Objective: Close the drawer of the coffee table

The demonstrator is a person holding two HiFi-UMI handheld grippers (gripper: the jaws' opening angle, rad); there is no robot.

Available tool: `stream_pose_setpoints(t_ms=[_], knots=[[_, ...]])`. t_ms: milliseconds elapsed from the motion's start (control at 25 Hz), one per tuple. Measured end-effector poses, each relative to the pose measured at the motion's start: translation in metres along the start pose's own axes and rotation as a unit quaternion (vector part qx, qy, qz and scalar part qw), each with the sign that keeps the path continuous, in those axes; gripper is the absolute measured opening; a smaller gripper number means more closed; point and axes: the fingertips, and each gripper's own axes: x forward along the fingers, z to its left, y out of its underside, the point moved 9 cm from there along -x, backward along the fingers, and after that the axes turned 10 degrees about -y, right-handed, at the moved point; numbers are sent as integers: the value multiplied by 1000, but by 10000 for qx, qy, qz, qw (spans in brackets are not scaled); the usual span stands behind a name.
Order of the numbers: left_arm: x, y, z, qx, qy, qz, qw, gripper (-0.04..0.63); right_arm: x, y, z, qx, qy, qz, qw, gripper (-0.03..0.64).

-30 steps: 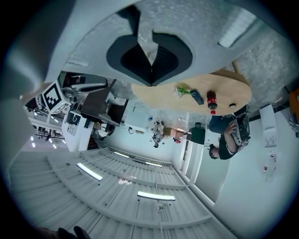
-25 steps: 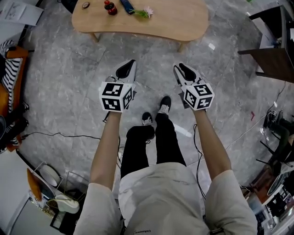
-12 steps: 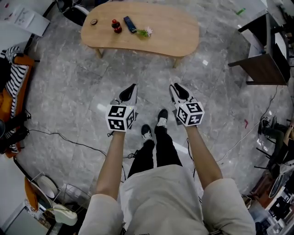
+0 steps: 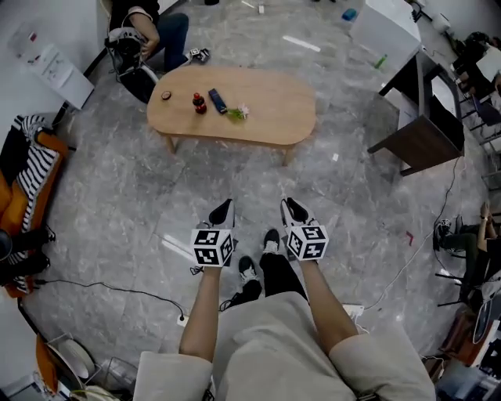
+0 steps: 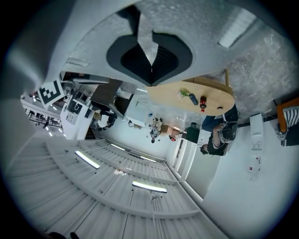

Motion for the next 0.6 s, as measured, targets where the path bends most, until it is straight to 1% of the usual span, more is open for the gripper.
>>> stream_pose_setpoints(t_ms=[120,240,320,400,480,520,600], knots=[[-19,6,-15,72,97,-51,9999,9,-25,11,10,34,125,-37,9999,57],[-34,14,-27,138,198,1,9997,9,-46,22,23,-91,9,124,9999,48],[-43,19,-33,152,183,-26,9997,9,-59,26,34,-150,-81,152,9997,38],[-52,23,-37,20,110,-90,9999,9,-71,28,45,-179,-163,70,9997,33],[-60,31,-43,-112,119,-104,9998,9,-84,33,57,-128,-176,-82,9997,29],[-64,36,-46,-87,167,-69,9998,9,-91,37,62,-41,-145,-182,9997,28],[-69,43,-52,78,261,14,9996,9,-101,45,69,112,-68,-335,9994,23]])
